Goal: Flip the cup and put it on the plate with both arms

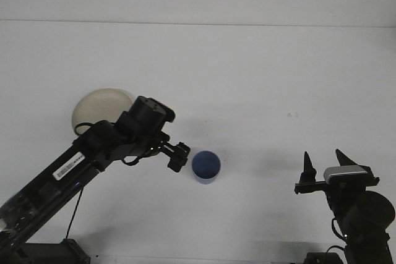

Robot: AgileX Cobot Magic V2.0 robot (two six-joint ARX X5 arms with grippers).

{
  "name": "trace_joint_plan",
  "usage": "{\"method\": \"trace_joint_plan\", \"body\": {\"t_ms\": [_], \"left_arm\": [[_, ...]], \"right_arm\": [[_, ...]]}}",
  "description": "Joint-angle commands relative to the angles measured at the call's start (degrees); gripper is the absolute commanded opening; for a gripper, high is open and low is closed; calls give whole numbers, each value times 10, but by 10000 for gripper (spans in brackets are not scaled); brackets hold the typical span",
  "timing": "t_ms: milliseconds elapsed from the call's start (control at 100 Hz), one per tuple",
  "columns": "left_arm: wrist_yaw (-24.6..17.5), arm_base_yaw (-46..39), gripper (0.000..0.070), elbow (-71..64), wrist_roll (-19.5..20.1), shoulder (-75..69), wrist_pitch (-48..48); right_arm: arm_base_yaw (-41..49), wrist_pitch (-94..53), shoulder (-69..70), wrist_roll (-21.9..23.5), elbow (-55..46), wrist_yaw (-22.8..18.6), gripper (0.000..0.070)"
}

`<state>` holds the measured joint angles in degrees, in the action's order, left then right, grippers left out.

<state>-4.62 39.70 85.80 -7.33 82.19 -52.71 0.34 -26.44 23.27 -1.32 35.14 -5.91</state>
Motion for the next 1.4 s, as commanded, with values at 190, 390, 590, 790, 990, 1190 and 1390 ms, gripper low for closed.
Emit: {"method": "trace_joint_plan", "body": {"t_ms": [190, 390, 590, 790, 990, 1190, 1390], "left_arm": [[-2, 58, 586, 47, -7, 92, 0], [-2, 72, 585, 47, -7, 142, 1], [-2, 72, 585, 47, -4, 191, 1], [-1, 72, 582, 47, 2, 226, 5], [-1, 72, 166, 47, 9, 245, 3], [-1, 72, 10, 56, 9, 245, -8], [17, 53, 10, 119, 22, 240, -79]], "right_arm": [[1, 7, -1, -2, 3, -1, 529], [1, 7, -1, -2, 3, -1, 529], [1, 7, -1, -2, 3, -1, 529], [1, 6, -1, -2, 3, -1, 529], [1, 6, -1, -2, 3, -1, 529], [1, 6, -1, -2, 3, -1, 529], [1, 7, -1, -2, 3, -1, 529]]}}
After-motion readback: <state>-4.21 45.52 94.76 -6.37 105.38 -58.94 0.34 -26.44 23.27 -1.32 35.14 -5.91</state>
